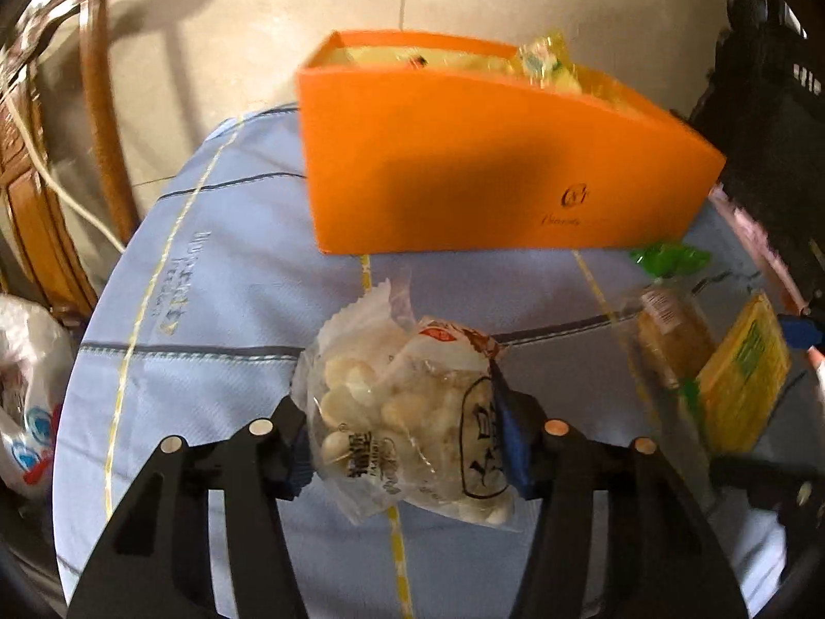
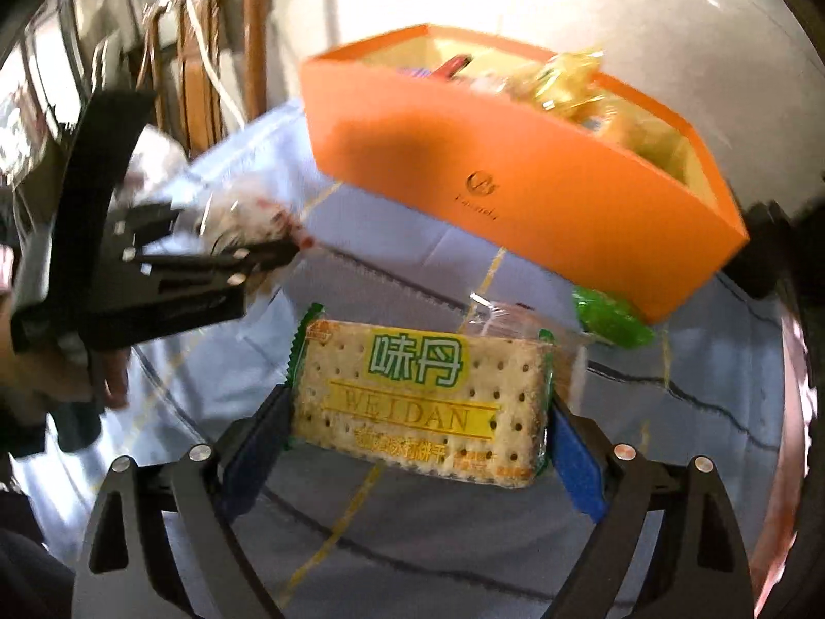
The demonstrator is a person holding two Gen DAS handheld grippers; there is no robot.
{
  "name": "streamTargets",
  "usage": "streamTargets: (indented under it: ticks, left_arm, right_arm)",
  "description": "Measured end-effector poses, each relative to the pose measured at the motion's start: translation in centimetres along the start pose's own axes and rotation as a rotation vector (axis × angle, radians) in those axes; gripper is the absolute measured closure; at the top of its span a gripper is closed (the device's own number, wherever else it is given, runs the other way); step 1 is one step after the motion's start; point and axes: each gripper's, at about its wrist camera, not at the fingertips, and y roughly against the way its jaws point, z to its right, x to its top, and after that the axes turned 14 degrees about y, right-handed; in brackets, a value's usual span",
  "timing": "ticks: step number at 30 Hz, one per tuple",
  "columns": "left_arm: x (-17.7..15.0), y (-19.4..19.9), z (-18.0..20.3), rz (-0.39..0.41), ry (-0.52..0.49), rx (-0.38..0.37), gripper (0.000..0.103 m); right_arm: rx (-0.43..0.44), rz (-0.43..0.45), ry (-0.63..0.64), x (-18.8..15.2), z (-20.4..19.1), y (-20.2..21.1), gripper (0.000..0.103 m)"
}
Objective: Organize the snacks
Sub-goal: 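Grasp the cracker pack with the right tool while the left tool grasps the white bun bag, then carry the cracker pack and bun bag over the orange box and release both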
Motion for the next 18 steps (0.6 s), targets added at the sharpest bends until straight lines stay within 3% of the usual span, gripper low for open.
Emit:
streamTargets:
  ticks: [7, 18]
  left_arm:
    - [-0.2, 5.7, -0.4, 0.066, 0.036, -0.079, 0.049]
    - [2.9, 11.3, 2.0, 0.149, 0.022, -0.143, 0.049]
  right_arm:
    - [-0.027, 0.073, -0.060, -0.9, 0.4, 6.2, 0.011]
    - [-0.095, 0.173, -0.107, 0.1, 2.3, 12.2, 0.010]
